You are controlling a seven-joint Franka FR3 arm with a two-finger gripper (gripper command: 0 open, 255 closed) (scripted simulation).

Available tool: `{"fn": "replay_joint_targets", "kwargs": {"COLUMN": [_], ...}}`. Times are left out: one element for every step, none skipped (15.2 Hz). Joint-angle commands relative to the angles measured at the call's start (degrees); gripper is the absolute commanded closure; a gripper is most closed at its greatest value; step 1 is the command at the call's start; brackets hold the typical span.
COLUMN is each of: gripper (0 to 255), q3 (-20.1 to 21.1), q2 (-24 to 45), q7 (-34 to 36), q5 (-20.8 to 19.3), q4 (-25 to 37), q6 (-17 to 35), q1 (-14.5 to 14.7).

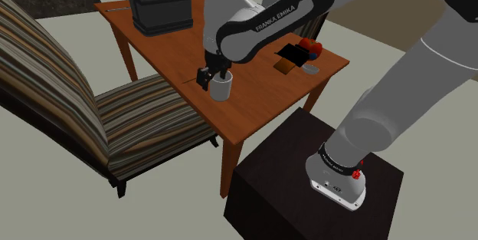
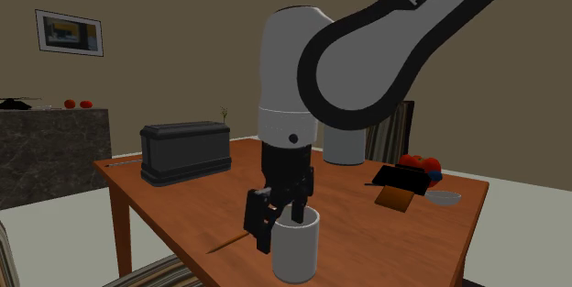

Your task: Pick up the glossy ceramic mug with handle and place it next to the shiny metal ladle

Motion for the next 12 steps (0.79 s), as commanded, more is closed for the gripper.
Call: {"fn": "replay_joint_targets", "kwargs": {"gripper": [0, 0, 0, 0, 0, 0, 0, 0, 0, 255, 255, 255], "q3": [0.01, 0.01, 0.01, 0.01, 0.01, 0.01, 0.01, 0.01, 0.01, 0.01, 0.01, 0.01], "q2": [1.52, 1.89, 1.88, 1.88, 1.89, 1.89, 1.89, 1.89, 1.89, 1.89, 1.89, 1.89], "q7": [0.54, 0.70, 0.69, 0.70, 0.70, 0.70, 0.70, 0.70, 0.70, 0.70, 0.70, 0.70], "q5": [-0.87, -1.09, -1.08, -1.09, -1.09, -1.09, -1.09, -1.09, -1.09, -1.09, -1.09, -1.09], "q4": [-0.23, -0.34, -0.34, -0.34, -0.34, -0.34, -0.34, -0.34, -0.34, -0.34, -0.34, -0.34], "q6": [1.69, 2.13, 2.14, 2.13, 2.13, 2.13, 2.13, 2.13, 2.13, 2.13, 2.13, 2.13], "q1": [-0.22, -0.26, -0.25, -0.25, -0.25, -0.25, -0.25, -0.25, -0.25, -0.25, -0.25, -0.25]}}
